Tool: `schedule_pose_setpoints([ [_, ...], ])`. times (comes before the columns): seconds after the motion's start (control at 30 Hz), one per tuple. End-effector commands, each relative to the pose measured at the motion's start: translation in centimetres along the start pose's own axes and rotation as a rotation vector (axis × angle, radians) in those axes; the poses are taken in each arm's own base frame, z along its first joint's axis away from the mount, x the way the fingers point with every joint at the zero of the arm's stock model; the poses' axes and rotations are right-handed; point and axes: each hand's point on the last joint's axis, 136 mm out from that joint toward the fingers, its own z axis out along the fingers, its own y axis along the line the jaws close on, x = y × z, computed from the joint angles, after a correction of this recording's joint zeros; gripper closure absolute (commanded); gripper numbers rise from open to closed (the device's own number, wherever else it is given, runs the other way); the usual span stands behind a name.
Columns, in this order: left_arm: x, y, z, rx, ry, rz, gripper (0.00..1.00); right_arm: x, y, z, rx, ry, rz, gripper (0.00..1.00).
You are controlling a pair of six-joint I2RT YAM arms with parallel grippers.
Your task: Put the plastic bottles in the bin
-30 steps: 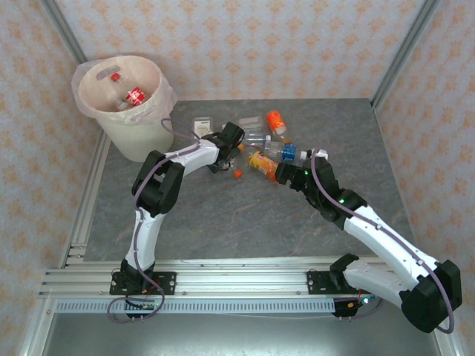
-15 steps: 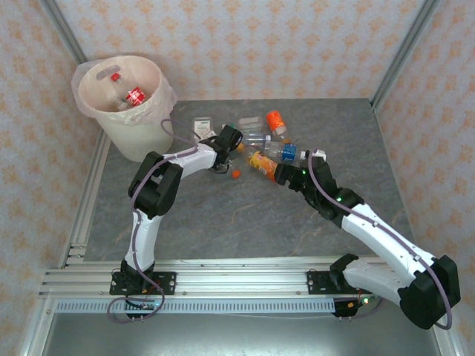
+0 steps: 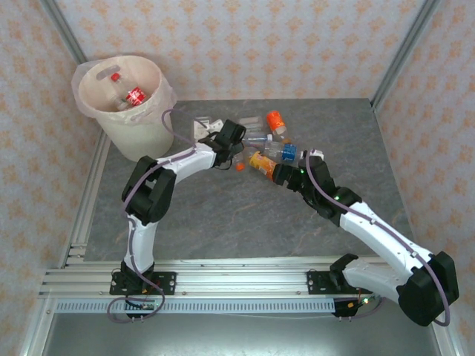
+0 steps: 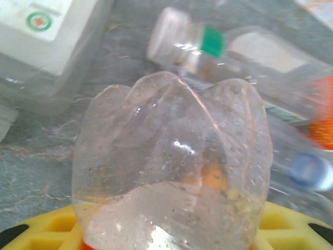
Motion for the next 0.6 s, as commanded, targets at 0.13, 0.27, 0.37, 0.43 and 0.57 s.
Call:
schedule_pose_setpoints([
  [0.13,-4.5,-3.9,-5.0,0.122,-0.139,0.056,0.50,-2.2,3.5,-0.7,-0.204,-0.120,0.018,0.01],
  [0.27,-5.4,-5.3,-7.0,0.197,-0.148,0.074,0.50,-3.1,4.9,-1.3,-0.282,-0.162,-0.003,0.01],
  [0.37,-5.9,-6.9,-9.0,0.283,-0.147,0.108,0.50,-3.4,6.2,-1.8,-0.353,-0.178,-0.058,0.01],
  [0.43,-6.6,-7.9,-10.6,0.337,-0.155,0.136,0.50,-3.4,7.0,-2.0,-0.395,-0.190,-0.100,0.00],
  [0.57,-7.7,-8.4,-13.3,0.363,-0.173,0.195,0.49,-3.7,8.3,-2.8,-0.466,-0.226,-0.174,0.01],
])
